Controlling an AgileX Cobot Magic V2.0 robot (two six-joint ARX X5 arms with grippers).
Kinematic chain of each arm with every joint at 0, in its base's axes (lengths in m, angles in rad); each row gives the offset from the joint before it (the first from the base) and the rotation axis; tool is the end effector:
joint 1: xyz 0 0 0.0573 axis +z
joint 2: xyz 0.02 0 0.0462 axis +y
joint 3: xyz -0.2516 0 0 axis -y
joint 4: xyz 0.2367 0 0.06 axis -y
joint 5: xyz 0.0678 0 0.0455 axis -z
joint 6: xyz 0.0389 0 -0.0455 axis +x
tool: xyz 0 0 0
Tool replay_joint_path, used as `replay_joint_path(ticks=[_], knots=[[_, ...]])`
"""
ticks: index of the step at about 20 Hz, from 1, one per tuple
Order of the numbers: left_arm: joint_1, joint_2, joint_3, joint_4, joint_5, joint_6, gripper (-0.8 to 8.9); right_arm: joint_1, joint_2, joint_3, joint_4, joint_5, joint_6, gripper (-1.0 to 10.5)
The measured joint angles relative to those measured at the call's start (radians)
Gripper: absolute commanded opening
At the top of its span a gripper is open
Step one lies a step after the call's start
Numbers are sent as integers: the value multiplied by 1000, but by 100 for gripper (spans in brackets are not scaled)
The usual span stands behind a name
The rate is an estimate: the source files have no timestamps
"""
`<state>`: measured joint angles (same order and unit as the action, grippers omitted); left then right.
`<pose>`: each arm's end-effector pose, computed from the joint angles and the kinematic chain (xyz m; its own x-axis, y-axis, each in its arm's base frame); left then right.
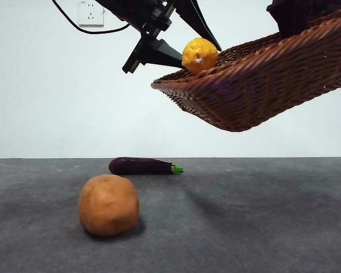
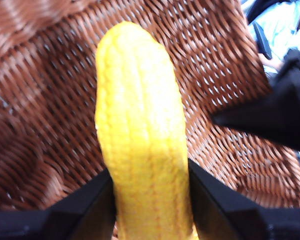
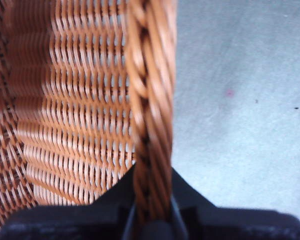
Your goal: Help me put the vegetables on the table into the basket
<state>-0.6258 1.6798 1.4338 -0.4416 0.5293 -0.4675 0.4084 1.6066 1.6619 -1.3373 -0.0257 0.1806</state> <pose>0.2883 -0.2326 0.2898 0.2449 -0.8000 -0.5478 0.5018 0.5880 -0.6343 0.2680 0.1170 0.3257 0.2511 0.1367 -0.9583 -0.2391 0.9681 0.0754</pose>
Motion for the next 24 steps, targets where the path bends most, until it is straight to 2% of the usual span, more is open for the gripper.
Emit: replay_joint_path(ticks=[2,3,4,10,13,16,19,21,24], knots=[[0,0,0,-22,-14,-14,438,10,0,0,0,-2,8,-16],[0,0,0,-28,-24,-16,547,13,0,0,1,-6,10,-16],[0,0,0,-29,-30,-17,568,16,0,0,2,-8,11,-16],[0,-1,1,-22,-5,-11,566,16,0,0,-3,-7,6,-16],[20,-7,64,-159,4,77,566,-1,0,0,-8,8,-13,-16],[42,-21,207,-396,-118,195,566,-56,0,0,-6,11,-23,-16],[41,-33,291,-668,-318,349,566,-129,0,0,-6,11,-40,-16],[43,-33,287,-818,-443,406,565,-175,0,0,-8,11,-51,-16],[56,-33,286,-879,-463,423,561,-225,0,0,-8,11,-69,-16]])
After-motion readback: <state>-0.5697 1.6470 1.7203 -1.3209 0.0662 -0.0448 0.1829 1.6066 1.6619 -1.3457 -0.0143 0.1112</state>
